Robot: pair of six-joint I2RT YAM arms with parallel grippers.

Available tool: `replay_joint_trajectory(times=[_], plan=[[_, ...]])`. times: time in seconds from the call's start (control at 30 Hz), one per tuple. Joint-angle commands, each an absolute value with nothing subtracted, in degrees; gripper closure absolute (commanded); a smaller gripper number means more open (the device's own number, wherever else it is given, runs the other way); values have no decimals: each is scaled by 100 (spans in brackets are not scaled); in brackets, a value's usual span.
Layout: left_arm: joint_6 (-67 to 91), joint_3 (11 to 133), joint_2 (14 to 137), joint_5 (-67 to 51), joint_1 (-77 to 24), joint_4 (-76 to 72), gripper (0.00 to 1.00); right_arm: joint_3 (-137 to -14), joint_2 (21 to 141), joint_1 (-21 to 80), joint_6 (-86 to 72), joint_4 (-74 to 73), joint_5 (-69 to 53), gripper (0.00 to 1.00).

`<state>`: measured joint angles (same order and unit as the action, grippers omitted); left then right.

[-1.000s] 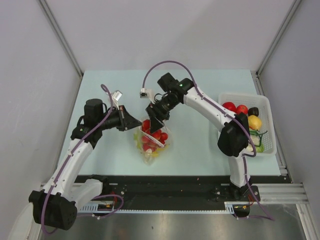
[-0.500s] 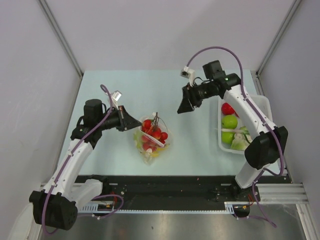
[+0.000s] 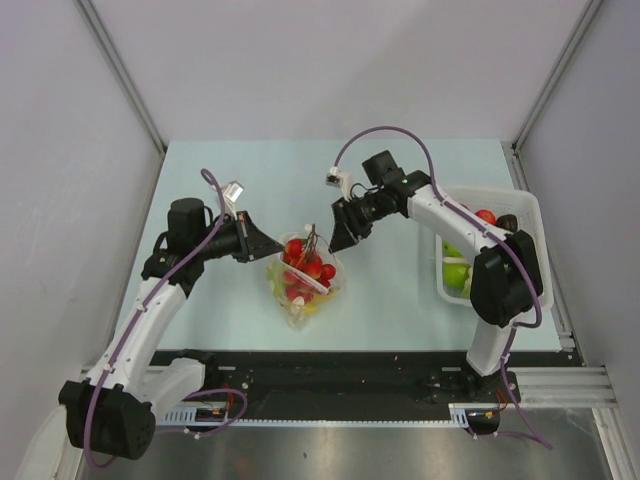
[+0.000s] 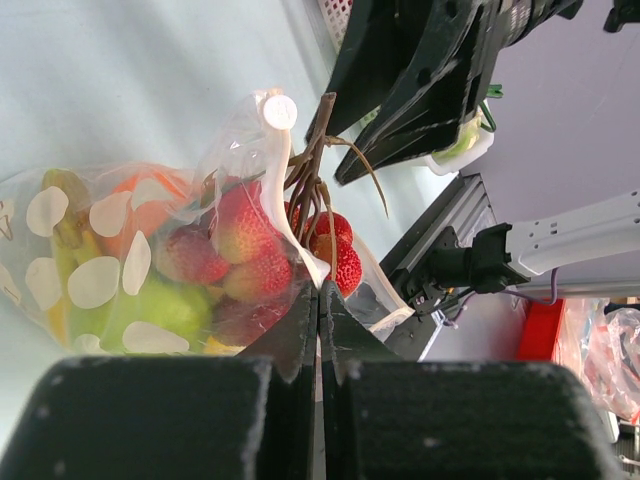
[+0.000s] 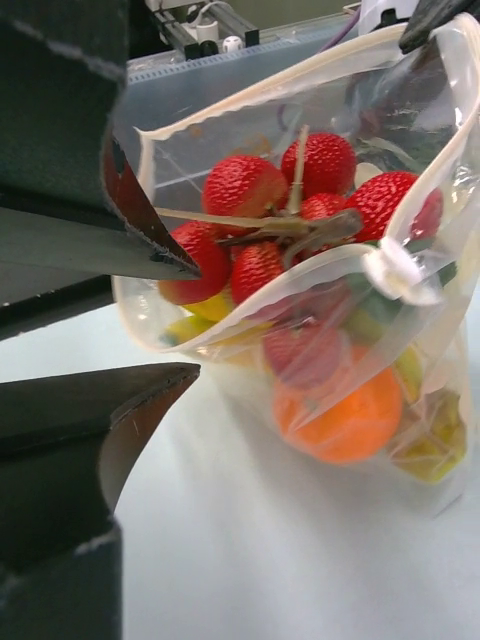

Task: Place the food in the zip-top bag and seal the zipper
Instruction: Adjust the zipper food storage bag at the center of the board.

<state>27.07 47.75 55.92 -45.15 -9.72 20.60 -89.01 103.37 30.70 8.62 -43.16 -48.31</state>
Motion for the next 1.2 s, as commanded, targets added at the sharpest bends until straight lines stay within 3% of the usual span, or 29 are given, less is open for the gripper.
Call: replay_joint_trajectory(times=[0.0,0.17,0.33,0.4,0.43,0.47,0.8,1.03,1.17], plan=[[2786,4843,5581,-4553,-905,1819,100,-8930,10538,3313,817,-3753,-4904,57],[2760,4860,5563,-4553,-905,1872,100,-8947,10696,3419,1045,-3814,-4904,51],[2760,4843,5572,-4553,-914,1872,100,-8877,10801,3533,1239,-3964,-4817,54],[2742,4851,5572,-4553,-914,1863,100,-8868,10828,3498,1257,-4043,-4808,66],[2725,4878,5572,-4544,-914,1889,100,-8877,10811,3428,1213,-4060,-4842,89],[2681,4913,5572,-4509,-914,1933,100,-8886,10767,3384,1135,-4087,-4869,100],[1057,6423,5678,-3718,-1256,3522,100,-9526,9352,3383,-228,-3902,-5221,100],[326,7171,5467,-3384,-1977,4455,100,-9852,9123,3498,-53,-4375,-5168,100],[298,7356,5406,-3874,-1995,4965,100,-10220,9141,3542,411,-4999,-5203,100]])
